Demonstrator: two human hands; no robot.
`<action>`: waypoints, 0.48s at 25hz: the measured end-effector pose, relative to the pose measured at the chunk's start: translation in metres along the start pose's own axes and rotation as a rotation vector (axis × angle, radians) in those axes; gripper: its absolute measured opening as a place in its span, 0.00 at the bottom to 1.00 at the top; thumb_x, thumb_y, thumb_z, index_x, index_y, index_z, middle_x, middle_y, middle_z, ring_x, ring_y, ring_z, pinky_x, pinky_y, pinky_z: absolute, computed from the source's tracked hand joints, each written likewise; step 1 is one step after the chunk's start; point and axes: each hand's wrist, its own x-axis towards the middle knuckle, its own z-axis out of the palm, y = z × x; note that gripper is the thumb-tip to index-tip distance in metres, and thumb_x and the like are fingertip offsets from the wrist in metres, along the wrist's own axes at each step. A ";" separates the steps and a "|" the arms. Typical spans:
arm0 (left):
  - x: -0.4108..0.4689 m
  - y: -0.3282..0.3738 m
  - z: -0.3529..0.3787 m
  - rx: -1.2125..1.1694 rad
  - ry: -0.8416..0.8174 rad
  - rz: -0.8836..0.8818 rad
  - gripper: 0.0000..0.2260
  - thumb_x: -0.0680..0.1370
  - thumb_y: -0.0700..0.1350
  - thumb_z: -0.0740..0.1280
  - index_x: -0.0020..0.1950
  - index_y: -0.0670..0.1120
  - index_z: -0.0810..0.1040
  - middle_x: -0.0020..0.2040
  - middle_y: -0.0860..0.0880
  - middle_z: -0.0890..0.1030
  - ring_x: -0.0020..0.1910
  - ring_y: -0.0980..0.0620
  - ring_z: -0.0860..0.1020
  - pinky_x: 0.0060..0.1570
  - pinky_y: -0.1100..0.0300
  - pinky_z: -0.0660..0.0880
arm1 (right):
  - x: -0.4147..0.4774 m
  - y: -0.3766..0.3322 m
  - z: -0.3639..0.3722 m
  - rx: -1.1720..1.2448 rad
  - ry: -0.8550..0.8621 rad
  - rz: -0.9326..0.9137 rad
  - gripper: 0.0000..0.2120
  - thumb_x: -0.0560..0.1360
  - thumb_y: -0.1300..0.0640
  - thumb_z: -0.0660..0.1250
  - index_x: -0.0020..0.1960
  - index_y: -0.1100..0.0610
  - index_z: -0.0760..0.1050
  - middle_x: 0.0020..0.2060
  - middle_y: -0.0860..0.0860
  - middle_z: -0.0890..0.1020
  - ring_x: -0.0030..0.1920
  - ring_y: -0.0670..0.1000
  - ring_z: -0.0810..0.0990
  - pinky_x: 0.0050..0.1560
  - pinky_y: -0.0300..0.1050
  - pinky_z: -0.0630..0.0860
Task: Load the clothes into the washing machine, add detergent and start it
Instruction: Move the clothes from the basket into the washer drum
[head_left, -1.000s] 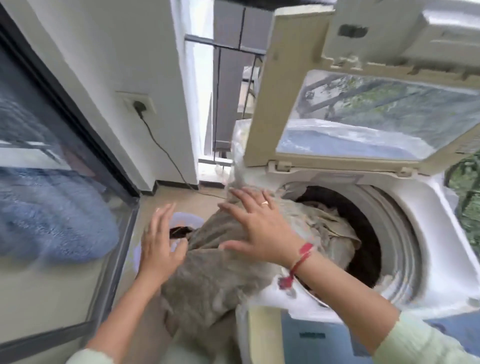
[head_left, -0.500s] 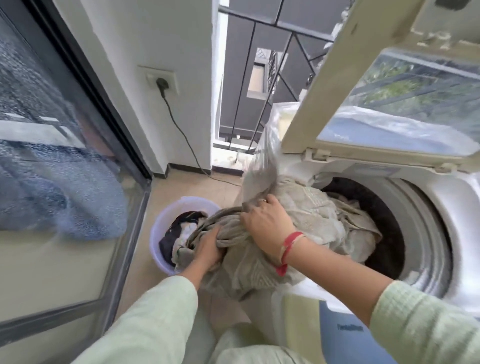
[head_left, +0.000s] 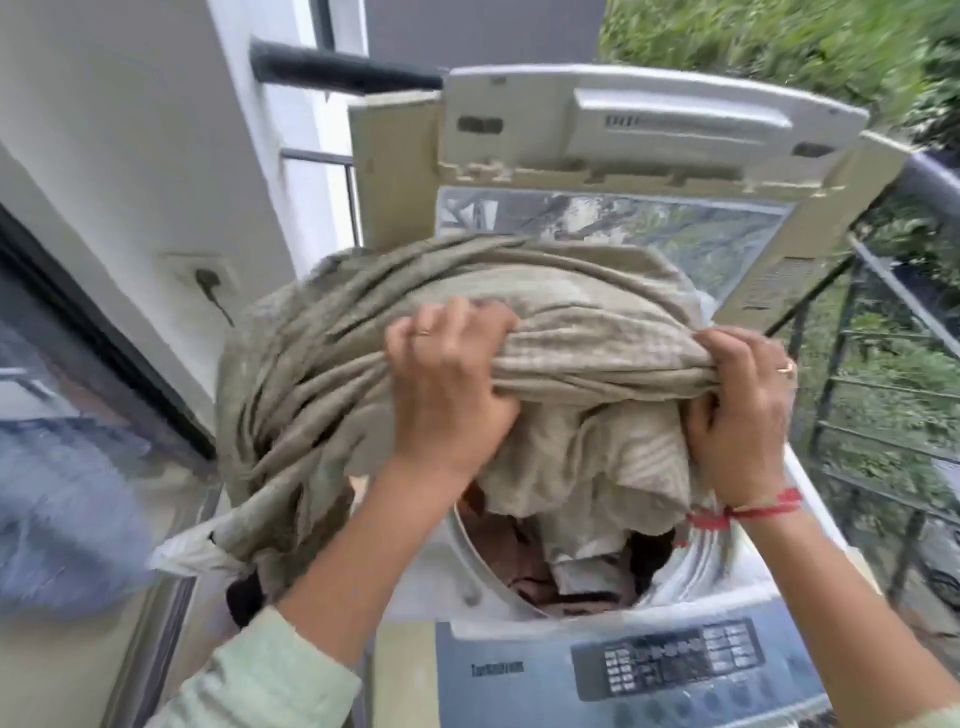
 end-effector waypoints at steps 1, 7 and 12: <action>-0.005 0.013 0.021 0.082 -0.160 0.039 0.15 0.63 0.46 0.72 0.48 0.51 0.76 0.42 0.50 0.76 0.45 0.46 0.74 0.49 0.53 0.63 | -0.009 0.027 0.002 -0.061 -0.030 0.026 0.21 0.66 0.65 0.59 0.58 0.57 0.69 0.53 0.61 0.78 0.52 0.61 0.74 0.55 0.56 0.67; -0.057 -0.017 0.068 0.065 -1.140 -0.018 0.30 0.70 0.63 0.67 0.69 0.57 0.65 0.72 0.48 0.62 0.75 0.47 0.52 0.69 0.34 0.40 | -0.072 0.064 0.063 -0.254 -1.203 -0.022 0.21 0.71 0.60 0.63 0.64 0.50 0.71 0.63 0.53 0.75 0.60 0.58 0.75 0.59 0.48 0.71; -0.065 -0.166 -0.003 0.040 -0.717 -0.235 0.47 0.65 0.63 0.73 0.75 0.61 0.49 0.77 0.49 0.47 0.76 0.47 0.42 0.73 0.43 0.44 | -0.038 -0.053 0.094 0.219 -0.786 0.100 0.32 0.70 0.38 0.66 0.71 0.48 0.65 0.70 0.55 0.67 0.69 0.57 0.67 0.68 0.50 0.64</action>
